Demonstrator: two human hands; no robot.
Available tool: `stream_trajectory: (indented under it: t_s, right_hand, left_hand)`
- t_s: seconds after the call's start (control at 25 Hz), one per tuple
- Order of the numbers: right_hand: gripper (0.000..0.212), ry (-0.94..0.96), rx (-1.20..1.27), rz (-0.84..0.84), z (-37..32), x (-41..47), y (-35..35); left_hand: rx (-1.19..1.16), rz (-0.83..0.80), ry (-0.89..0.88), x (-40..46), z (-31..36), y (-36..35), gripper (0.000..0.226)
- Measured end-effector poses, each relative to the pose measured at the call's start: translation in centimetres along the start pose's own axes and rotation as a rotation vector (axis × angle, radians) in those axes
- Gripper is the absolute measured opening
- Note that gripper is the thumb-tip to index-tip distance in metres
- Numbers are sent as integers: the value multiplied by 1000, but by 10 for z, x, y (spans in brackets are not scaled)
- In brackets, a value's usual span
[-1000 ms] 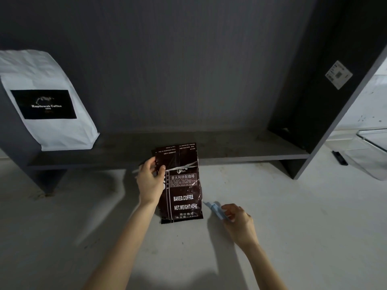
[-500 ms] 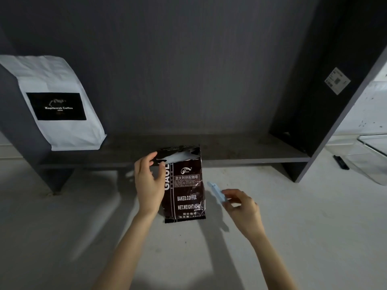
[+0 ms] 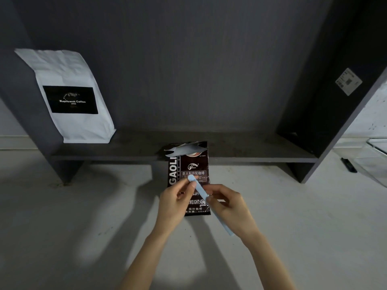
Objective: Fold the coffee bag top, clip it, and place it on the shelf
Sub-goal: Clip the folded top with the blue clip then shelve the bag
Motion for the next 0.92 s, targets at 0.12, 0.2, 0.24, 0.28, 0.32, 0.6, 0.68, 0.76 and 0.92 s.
stream_trajectory:
  t_s: [0.12, 0.2, 0.24, 0.28, 0.32, 0.6, 0.68, 0.76, 0.92]
  right_hand:
    - [23, 36, -4, 13, -1, -2, -4]
    - [29, 81, -50, 15, -4, -4, -6]
    - [34, 102, -75, 16, -5, -5, -8]
    - [37, 117, -89, 17, -6, -7, -8]
    - [39, 126, -94, 16, -6, -7, -8]
    - [38, 178, -140, 20, -3, -8, -9]
    - [39, 201, -142, 13, -2, -10, -11]
    - [42, 228, -153, 12, -2, -10, -12]
    - [41, 280, -158, 20, -6, -11, -18]
  left_hand:
    - [-135, 39, 82, -3, 2, 0, 17]
    - [-228, 69, 137, -5, 6, 1, 19]
    - [-259, 79, 167, -5, 8, 1, 18]
    - [-277, 83, 193, -5, 9, 2, 17]
    - [-290, 78, 210, -5, 11, 3, 18]
    - [-317, 58, 218, -6, 14, 8, 22]
    - [-326, 63, 224, -6, 14, 9, 24]
    - [-351, 74, 252, -7, 12, 10, 25]
    - [-463, 63, 408, -6, 7, 17, 24]
Point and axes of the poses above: each hand's wrist, its own x-axis towards the middle knuckle, its own y-axis out of the back of the hand, z = x × y, the point moved 1 cm from there along x, towards the middle knuckle, and after that the axes turned 7 degrees about z, right-handed, at the moved point
